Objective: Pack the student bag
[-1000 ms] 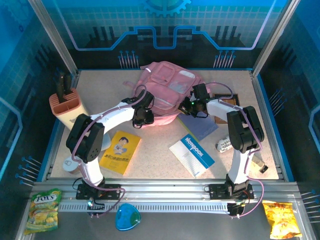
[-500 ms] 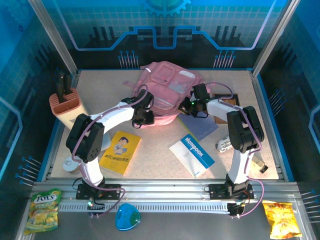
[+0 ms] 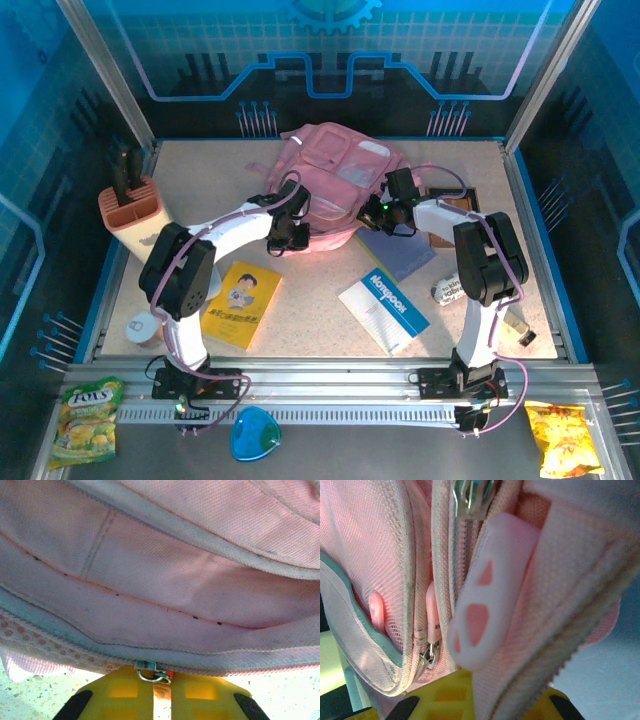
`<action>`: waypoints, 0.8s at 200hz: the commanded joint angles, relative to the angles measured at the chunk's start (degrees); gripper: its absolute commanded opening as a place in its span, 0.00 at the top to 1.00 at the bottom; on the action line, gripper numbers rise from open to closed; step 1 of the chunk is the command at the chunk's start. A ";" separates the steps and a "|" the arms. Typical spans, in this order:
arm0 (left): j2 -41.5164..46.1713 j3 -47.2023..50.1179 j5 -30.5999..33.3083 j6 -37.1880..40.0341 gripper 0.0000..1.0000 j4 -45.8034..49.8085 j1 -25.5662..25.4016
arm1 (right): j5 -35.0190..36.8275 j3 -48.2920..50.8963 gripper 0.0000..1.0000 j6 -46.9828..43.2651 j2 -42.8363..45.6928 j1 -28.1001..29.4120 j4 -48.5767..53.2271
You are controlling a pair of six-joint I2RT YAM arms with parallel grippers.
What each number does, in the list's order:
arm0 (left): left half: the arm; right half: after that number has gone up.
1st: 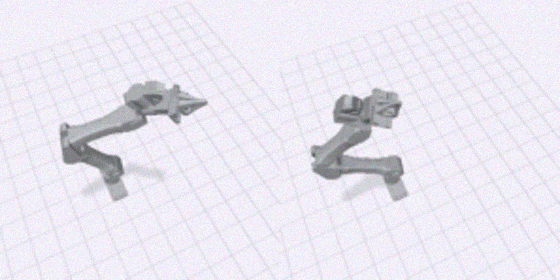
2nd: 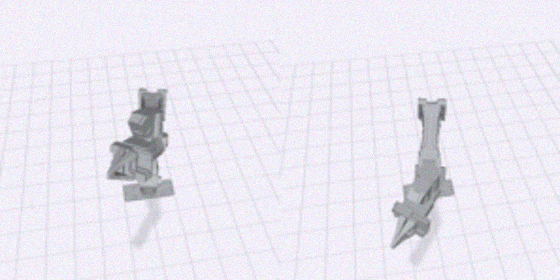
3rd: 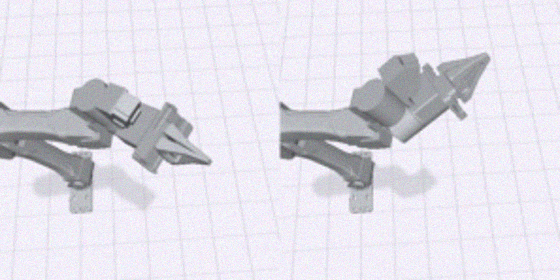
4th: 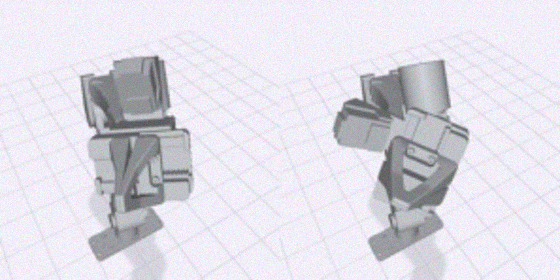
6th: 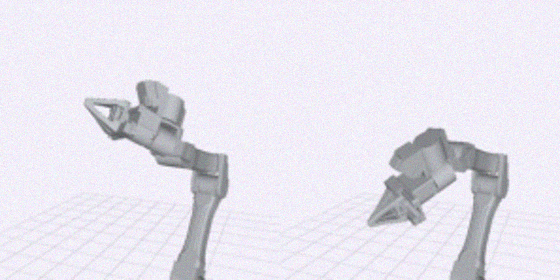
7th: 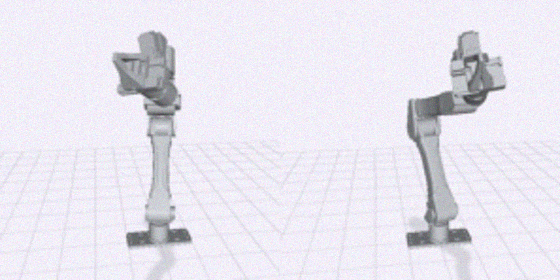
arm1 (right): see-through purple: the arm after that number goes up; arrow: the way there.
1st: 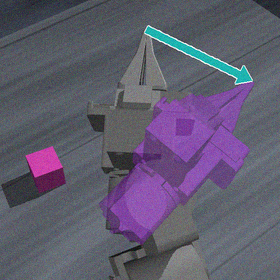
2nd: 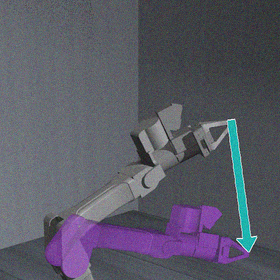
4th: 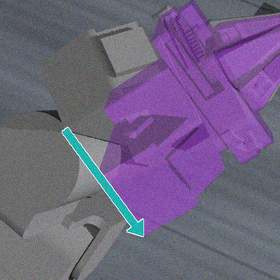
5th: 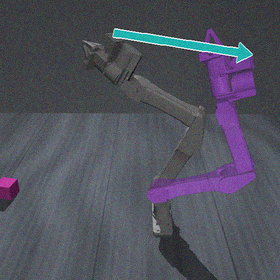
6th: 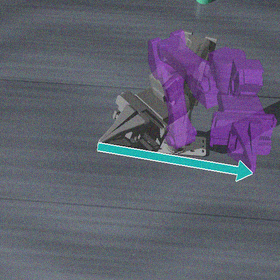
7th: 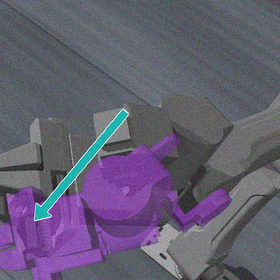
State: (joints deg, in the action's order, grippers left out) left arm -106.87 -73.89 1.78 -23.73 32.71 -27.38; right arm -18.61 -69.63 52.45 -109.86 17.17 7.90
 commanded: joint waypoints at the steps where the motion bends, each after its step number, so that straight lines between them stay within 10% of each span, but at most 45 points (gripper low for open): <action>1: 2.53 1.12 0.44 1.13 0.95 0.29 -0.09 | 1.24 -0.25 0.91 -0.94 2.20 -1.27 -4.21; 97: 12.47 12.74 -16.94 -2.70 1.00 -4.40 -0.70 | -2.37 2.99 0.86 -2.42 3.81 -5.47 -6.44; 160: 9.19 10.24 -18.82 -4.93 1.00 -7.08 -3.11 | 3.11 9.76 0.37 6.22 13.83 -4.70 0.14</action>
State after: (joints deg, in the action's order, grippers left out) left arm -96.49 -61.71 -13.76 -27.31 25.61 -29.15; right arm -19.44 -63.57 52.82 -103.57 10.02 4.12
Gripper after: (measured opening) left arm 0.092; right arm 0.577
